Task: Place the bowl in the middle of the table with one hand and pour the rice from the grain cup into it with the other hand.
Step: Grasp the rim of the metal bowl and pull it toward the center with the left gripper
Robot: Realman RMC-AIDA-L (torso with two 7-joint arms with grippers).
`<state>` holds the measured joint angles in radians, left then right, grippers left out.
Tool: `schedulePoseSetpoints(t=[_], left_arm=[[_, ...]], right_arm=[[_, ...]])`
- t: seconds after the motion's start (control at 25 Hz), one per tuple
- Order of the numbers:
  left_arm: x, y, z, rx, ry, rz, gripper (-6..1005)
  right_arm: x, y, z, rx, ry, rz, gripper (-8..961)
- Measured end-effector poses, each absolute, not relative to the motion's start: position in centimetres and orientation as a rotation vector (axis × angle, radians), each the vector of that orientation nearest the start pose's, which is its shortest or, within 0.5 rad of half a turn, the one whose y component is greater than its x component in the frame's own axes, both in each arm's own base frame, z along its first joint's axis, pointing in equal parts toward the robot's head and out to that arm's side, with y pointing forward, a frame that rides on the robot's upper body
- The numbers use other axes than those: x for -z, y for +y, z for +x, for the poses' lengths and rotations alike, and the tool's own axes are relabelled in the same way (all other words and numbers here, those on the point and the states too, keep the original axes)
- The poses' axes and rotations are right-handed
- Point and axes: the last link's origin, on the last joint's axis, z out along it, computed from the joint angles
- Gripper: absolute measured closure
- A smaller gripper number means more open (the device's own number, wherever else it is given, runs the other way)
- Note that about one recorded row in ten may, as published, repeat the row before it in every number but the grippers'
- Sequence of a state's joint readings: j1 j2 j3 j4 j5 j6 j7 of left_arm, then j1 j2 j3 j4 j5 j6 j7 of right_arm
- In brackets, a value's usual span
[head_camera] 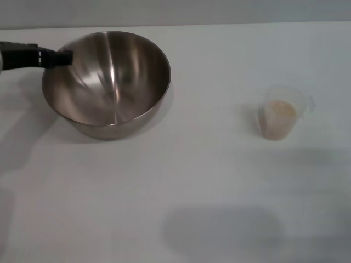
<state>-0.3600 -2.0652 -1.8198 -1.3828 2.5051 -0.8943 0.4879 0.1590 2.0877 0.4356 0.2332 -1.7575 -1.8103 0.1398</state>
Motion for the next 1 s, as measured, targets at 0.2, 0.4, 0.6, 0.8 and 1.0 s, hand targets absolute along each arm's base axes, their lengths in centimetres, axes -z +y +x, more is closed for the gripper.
schedulePoseSetpoints(t=[0.2,0.4,0.6,0.8,1.0], left_arm=[[-4.9,39.5,-23.5,0.125,-0.972,-2.033,184],[-4.6,39.6,-23.9,0.116,-0.969,-2.03,198],[-4.3,39.7,-24.4,0.107,-0.957,-2.024,212],[-3.8,39.6,-24.8,0.093,-0.967,-2.03,226],[-3.2,39.5,-25.0,0.079,-0.97,-2.041,240]], right_arm=[[-3.0,20.9,33.7,-0.956,0.35,-1.178,139],[-3.0,20.9,33.7,-0.955,0.35,-1.179,139],[-3.0,20.9,33.7,-0.955,0.351,-1.18,138],[-3.0,20.8,33.7,-0.955,0.351,-1.181,138],[-3.0,20.8,33.7,-0.955,0.351,-1.181,137]])
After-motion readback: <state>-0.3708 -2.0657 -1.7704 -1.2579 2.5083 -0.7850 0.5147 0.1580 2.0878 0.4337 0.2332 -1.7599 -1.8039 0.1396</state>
